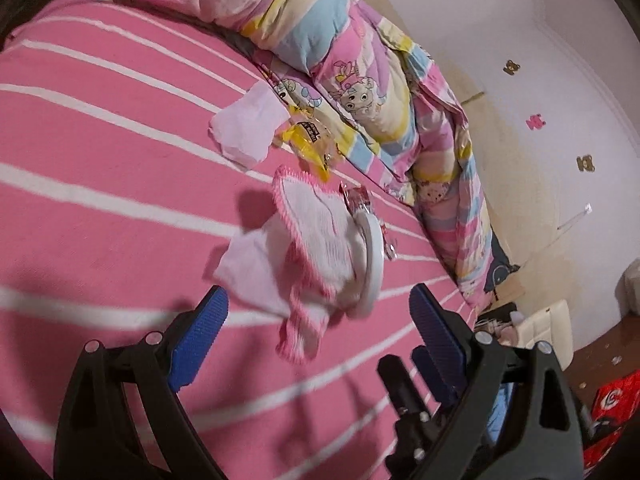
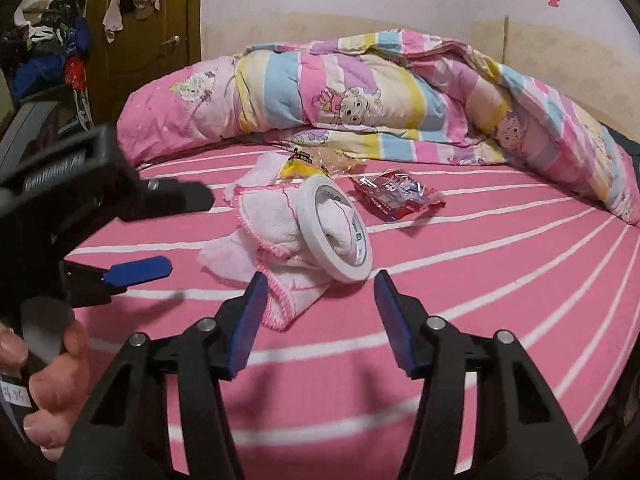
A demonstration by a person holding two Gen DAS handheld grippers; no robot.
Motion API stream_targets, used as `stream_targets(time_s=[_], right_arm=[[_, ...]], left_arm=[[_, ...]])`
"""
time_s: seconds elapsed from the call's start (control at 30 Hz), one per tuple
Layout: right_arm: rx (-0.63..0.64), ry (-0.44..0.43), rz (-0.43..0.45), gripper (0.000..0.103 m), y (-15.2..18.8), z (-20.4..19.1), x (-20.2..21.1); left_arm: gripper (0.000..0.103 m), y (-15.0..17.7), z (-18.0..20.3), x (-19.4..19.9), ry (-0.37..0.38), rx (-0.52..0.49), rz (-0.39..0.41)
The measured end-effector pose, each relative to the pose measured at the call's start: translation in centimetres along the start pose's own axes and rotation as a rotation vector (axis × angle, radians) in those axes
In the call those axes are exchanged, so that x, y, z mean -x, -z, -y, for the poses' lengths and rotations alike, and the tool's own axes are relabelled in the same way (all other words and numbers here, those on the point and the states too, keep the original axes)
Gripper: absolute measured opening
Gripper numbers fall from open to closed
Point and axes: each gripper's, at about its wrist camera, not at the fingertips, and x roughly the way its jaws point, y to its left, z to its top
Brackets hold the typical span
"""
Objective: Collect trash
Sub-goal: 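Grasp the pink-edged white cloth with the left tool while the right tool grasps the white tape roll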
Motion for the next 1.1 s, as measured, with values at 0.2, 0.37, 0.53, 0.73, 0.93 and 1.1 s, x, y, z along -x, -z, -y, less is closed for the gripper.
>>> stream_targets(time_s=[0.2,0.37,0.53,0.73,0.93,1.1], right_arm=[[0.011,0.006,-0.012,0.044,-0.5,0.2,-3.6],[0.0,-0.001,-0.025,0.037,-0.9,0.7,-5.1],[-0.01,-0.004,-0.032,0.031,-1.5,0.8,-5.8],[-0.008,0.0,-0.022,0.023,-1.5,0.7,-5.7],[-0.019,0.0,-0.012,0.018,-1.4,0.9,-4.8],[-0.04,0.001,0.012,0.016,-0.9,1.0,-3.9]], left_arm=[[0.088,-1.7,-0.4,-2.6,0.055,0.011,-0.025],[0.077,-2.8,-1.3,-4.0,0.089,0.066,-0.05],[0.067,-2.8,-1.9,-5.1,0.124,0.098,-0.106],[0.047,-2.7,-1.6,-5.6,0.182,0.097,-0.142],[0.014,-2.4,-1.8,-5.7,0.25,0.113,-0.167],[0.006,-1.5,-1.6,-4.5,0.294,0.073,-0.18]])
